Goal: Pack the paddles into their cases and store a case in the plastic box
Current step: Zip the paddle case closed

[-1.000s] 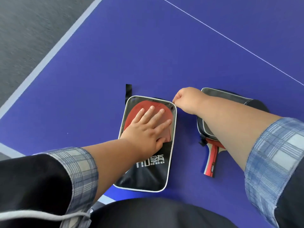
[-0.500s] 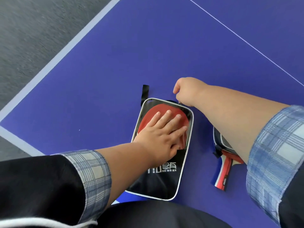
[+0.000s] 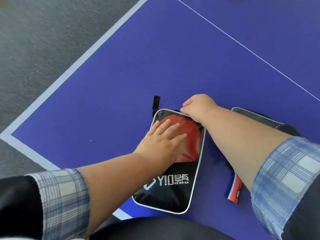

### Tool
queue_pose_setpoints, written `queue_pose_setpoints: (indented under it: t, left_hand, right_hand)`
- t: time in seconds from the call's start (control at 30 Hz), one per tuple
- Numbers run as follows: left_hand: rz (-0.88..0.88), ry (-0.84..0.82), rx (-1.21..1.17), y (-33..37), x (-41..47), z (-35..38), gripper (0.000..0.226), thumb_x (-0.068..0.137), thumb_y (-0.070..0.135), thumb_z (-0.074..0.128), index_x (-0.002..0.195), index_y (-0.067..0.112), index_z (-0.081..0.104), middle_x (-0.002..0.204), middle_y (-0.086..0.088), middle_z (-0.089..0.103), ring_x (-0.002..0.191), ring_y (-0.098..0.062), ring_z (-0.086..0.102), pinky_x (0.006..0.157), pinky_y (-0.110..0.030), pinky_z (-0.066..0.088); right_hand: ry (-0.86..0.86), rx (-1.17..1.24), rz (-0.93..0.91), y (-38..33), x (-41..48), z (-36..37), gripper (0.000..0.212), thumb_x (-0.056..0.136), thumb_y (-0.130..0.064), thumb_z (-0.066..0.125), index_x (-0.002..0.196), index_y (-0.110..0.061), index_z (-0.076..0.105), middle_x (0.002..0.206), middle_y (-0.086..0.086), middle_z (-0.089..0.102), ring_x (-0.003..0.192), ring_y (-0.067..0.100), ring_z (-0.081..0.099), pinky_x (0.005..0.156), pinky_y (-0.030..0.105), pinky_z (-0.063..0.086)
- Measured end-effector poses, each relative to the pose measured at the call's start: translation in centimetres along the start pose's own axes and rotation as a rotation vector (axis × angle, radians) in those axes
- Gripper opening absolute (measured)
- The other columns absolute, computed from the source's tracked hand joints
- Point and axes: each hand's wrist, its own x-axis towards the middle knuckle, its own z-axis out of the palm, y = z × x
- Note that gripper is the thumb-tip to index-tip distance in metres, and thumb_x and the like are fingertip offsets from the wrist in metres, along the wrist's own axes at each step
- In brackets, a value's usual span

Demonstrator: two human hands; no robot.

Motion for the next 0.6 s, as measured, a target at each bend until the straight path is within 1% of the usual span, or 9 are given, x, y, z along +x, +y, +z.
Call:
queue_pose_setpoints:
  t: [0.03,0.1,0.17,0.3,0.37,0.4,0.5,0.53,0.6]
  left_hand:
    - [0.001,-0.012,0.026,-0.4,-0.5,0.3,0.06,0.099,0.051,0.035,0.155,0.039,0.015,0.166,0.001,0.005,0.151,-0.026,-0.007,0.116,-0.042,-0.015]
    - [0.026,-0.039,0.055,-0.9,-0.9,0.7,0.059,0.101,0.055,0.025,0.156,0.04,0.008,0.166,0.001,-0.003,0.151,-0.026,-0.011,0.117,-0.043,-0.015]
    - [0.039,-0.05,0.049,-1.0,-0.8,1.0,0.059,0.101,0.055,0.022,0.156,0.039,0.006,0.166,0.001,-0.006,0.151,-0.027,-0.013,0.116,-0.043,-0.017]
    - [0.039,-0.029,0.021,-1.0,-0.6,1.3,0.059,0.101,0.054,0.025,0.156,0.039,0.009,0.166,0.001,-0.006,0.151,-0.026,-0.013,0.112,-0.04,-0.024]
    - [0.042,-0.022,0.002,-1.0,-0.5,1.4,0.06,0.101,0.055,0.025,0.156,0.039,0.011,0.166,0.002,-0.005,0.15,-0.026,-0.015,0.111,-0.039,-0.026]
    - [0.044,-0.017,-0.006,-1.0,-0.5,1.5,0.06,0.1,0.055,0.024,0.156,0.039,0.012,0.166,0.002,-0.005,0.15,-0.025,-0.016,0.111,-0.039,-0.026]
    - [0.053,-0.005,-0.021,-1.3,-0.5,1.7,0.059,0.1,0.054,0.027,0.156,0.039,0.012,0.166,0.003,-0.003,0.15,-0.025,-0.016,0.115,-0.041,-0.02]
    - [0.056,-0.006,-0.024,-1.4,-0.5,1.8,0.059,0.1,0.054,0.027,0.156,0.039,0.011,0.166,0.003,-0.002,0.15,-0.026,-0.016,0.116,-0.042,-0.019]
    - [0.061,-0.01,-0.023,-1.4,-0.5,2.1,0.06,0.099,0.054,0.025,0.156,0.039,0.013,0.166,0.003,0.001,0.15,-0.026,-0.015,0.118,-0.044,-0.017]
  right_hand:
    - [-0.022,-0.018,0.007,-0.1,0.0,-0.2,0.029,0.093,-0.027,0.063,0.113,-0.009,0.074,0.119,0.01,0.071,0.112,0.03,0.065,0.093,0.036,0.054]
    - [-0.019,0.029,0.006,-0.4,0.0,-0.7,0.022,0.091,-0.026,0.066,0.106,-0.013,0.075,0.114,0.009,0.072,0.109,0.029,0.066,0.083,0.029,0.05]
    - [0.001,0.049,-0.03,-1.0,-0.1,-0.6,0.019,0.089,-0.022,0.066,0.104,-0.015,0.075,0.109,0.009,0.072,0.106,0.029,0.066,0.077,0.028,0.047]
    - [0.038,-0.032,-0.114,-3.4,-0.2,0.3,0.023,0.093,-0.018,0.059,0.109,-0.012,0.074,0.11,0.011,0.071,0.106,0.031,0.066,0.08,0.032,0.048]
    - [0.072,-0.084,-0.14,-5.0,-0.2,1.1,0.021,0.095,-0.018,0.058,0.109,-0.013,0.073,0.109,0.009,0.071,0.103,0.03,0.066,0.081,0.033,0.052]
    - [0.098,-0.118,-0.14,-5.8,-0.2,1.6,0.018,0.097,-0.018,0.058,0.107,-0.015,0.072,0.105,0.007,0.071,0.1,0.029,0.066,0.081,0.033,0.054]
    - [0.168,-0.158,-0.157,-6.8,-0.6,3.0,0.015,0.098,-0.019,0.056,0.09,-0.02,0.068,0.083,0.002,0.067,0.081,0.028,0.063,0.067,0.032,0.053]
    - [0.184,-0.146,-0.168,-6.7,-0.9,3.4,0.016,0.099,-0.02,0.055,0.091,-0.019,0.07,0.084,0.002,0.068,0.082,0.028,0.065,0.069,0.033,0.055]
    - [0.215,-0.1,-0.171,-6.4,-1.1,3.8,0.018,0.1,-0.024,0.054,0.1,-0.021,0.072,0.096,0.001,0.073,0.092,0.028,0.067,0.081,0.039,0.058]
